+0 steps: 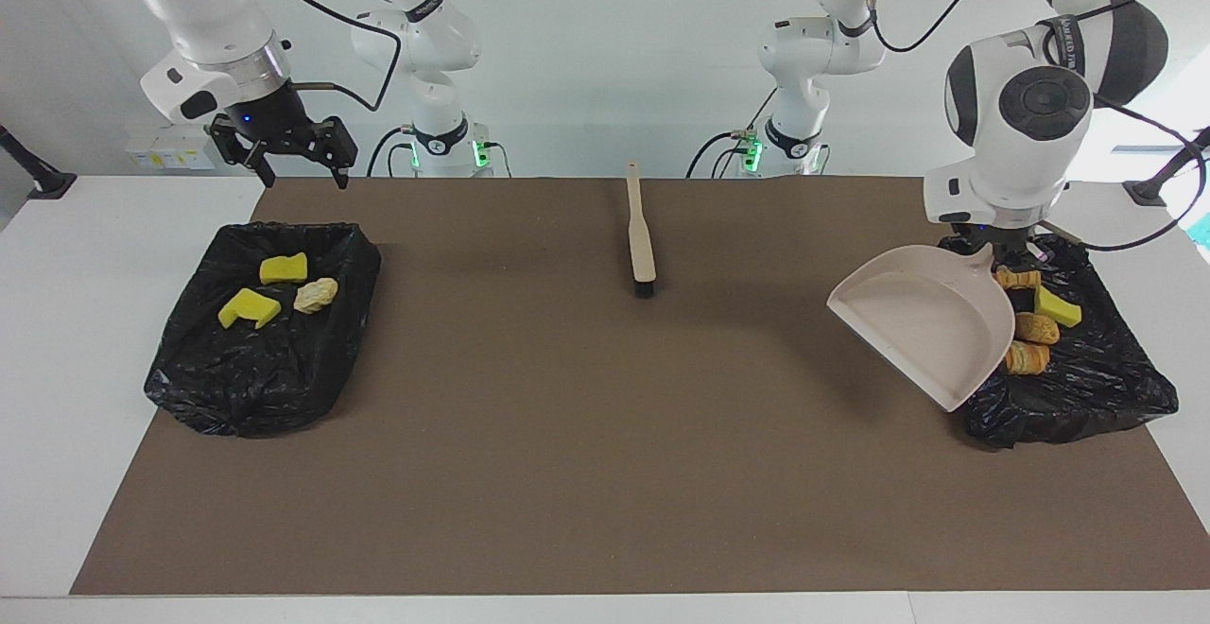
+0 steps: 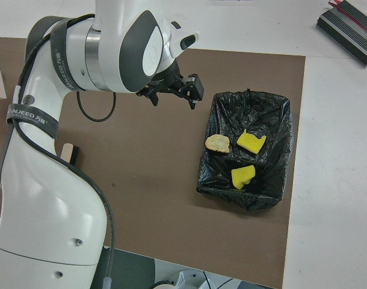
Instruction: Sweep and dump trash in bin
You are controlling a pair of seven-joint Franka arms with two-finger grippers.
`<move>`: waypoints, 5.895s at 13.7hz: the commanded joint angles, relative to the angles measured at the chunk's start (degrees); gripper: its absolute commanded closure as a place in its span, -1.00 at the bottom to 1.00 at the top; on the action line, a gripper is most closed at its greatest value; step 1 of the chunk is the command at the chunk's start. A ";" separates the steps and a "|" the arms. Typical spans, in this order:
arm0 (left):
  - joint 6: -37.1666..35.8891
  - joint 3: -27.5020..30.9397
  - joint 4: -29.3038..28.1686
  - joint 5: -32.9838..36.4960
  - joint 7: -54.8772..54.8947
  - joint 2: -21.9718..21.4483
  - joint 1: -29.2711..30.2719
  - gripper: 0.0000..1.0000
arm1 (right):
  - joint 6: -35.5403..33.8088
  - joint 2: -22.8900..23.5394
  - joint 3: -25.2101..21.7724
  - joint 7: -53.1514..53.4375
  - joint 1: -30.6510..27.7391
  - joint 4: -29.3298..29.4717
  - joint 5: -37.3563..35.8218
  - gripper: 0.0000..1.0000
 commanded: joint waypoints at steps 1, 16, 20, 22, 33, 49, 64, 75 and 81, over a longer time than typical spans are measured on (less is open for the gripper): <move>-0.64 0.90 0.85 -5.17 -15.58 3.24 -5.66 1.00 | 0.48 -1.18 0.39 0.94 -0.27 -1.35 0.34 -1.00; 17.65 0.99 10.15 -22.60 -68.71 16.42 -22.37 1.00 | 0.48 -1.18 0.39 0.76 -0.27 -1.35 0.34 -1.00; 21.94 0.90 12.98 -23.04 -74.34 19.07 -23.08 1.00 | 0.57 -1.18 0.39 0.76 -0.27 -1.35 0.34 -1.00; 22.39 0.90 15.17 -23.04 -75.58 21.17 -23.17 1.00 | 0.48 -1.18 0.39 0.76 -0.27 -1.35 0.34 -1.00; 23.53 0.90 16.42 -22.87 -75.93 25.58 -26.51 0.63 | 0.57 -1.18 0.39 0.76 -0.27 -1.35 0.34 -1.00; 23.36 1.87 7.48 -22.87 -67.32 16.47 -23.37 -1.00 | 0.57 -1.18 0.39 0.94 -0.27 -1.35 0.34 -1.00; 9.23 2.22 -11.02 -20.05 -47.11 -12.91 -2.62 -1.00 | 0.57 -1.18 0.39 0.76 -0.27 -1.35 0.34 -1.00; -5.98 2.40 7.86 -19.88 -37.44 -10.90 2.49 -1.00 | 0.48 -1.18 0.39 0.76 -0.27 -1.27 0.34 -1.00; -7.93 2.40 11.84 -19.97 -37.44 -9.14 2.49 -1.00 | 0.57 -1.18 0.39 0.76 -0.27 -1.35 0.34 -1.00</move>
